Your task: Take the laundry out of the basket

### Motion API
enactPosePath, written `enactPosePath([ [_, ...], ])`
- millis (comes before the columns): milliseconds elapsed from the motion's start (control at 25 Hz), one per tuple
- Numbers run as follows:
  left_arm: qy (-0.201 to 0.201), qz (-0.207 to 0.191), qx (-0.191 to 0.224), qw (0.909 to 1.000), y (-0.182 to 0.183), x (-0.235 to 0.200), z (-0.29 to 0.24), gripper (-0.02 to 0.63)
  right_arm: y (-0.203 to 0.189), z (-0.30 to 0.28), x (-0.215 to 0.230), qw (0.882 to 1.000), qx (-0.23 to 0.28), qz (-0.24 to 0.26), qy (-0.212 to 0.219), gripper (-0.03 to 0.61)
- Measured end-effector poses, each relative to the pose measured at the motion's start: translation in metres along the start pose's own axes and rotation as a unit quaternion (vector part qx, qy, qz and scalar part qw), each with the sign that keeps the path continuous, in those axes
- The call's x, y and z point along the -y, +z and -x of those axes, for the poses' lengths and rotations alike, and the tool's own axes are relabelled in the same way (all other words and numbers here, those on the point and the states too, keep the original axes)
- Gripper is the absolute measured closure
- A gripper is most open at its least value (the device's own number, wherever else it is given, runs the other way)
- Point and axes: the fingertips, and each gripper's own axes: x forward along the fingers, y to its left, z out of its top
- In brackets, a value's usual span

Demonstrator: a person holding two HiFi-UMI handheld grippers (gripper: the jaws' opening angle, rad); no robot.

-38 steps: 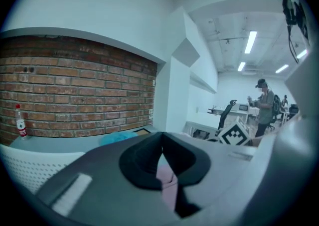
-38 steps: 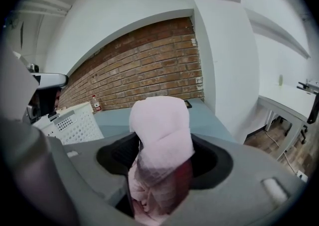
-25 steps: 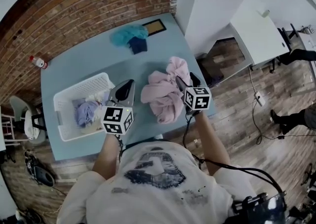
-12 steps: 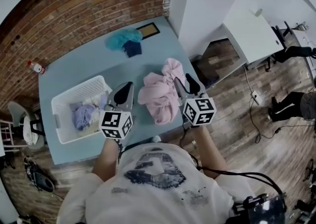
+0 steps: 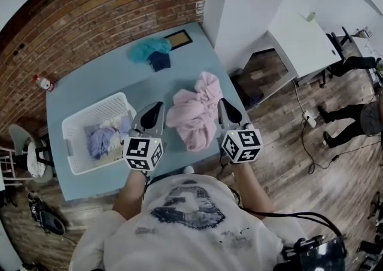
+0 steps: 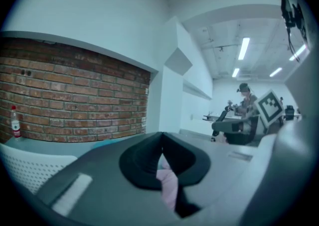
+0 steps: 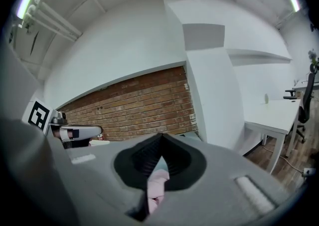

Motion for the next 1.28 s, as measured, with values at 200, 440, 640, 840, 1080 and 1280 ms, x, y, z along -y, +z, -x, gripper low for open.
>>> enactPosePath([
  [200,-0.003,-0.004,0.004,1.0,0.004,0.002,0.002,0.623,-0.001,0.001,-0.007,1.0,-0.003,0.002,0.005,0.58],
  [440,0.006,0.004,0.009,0.9999,0.004,-0.006,0.005,0.623,0.001,-0.004,-0.011,1.0,-0.006,0.015,0.006,0.579],
  [640,0.043,0.001,0.022,0.9989,0.016,-0.03,0.023,0.623,0.006,-0.017,-0.031,0.999,-0.01,0.02,0.027,0.579],
  [840,0.105,-0.003,0.026,0.9942,0.018,-0.081,0.069,0.623,0.002,-0.044,-0.085,0.996,-0.013,0.031,0.077,0.58],
  [1080,0.171,0.008,0.023,0.9849,0.012,-0.15,0.139,0.623,-0.009,-0.077,-0.17,0.99,-0.029,0.035,0.136,0.579],
  [1280,0.202,0.015,0.019,0.9792,0.005,-0.196,0.193,0.623,-0.015,-0.097,-0.241,0.984,-0.034,0.04,0.168,0.578],
])
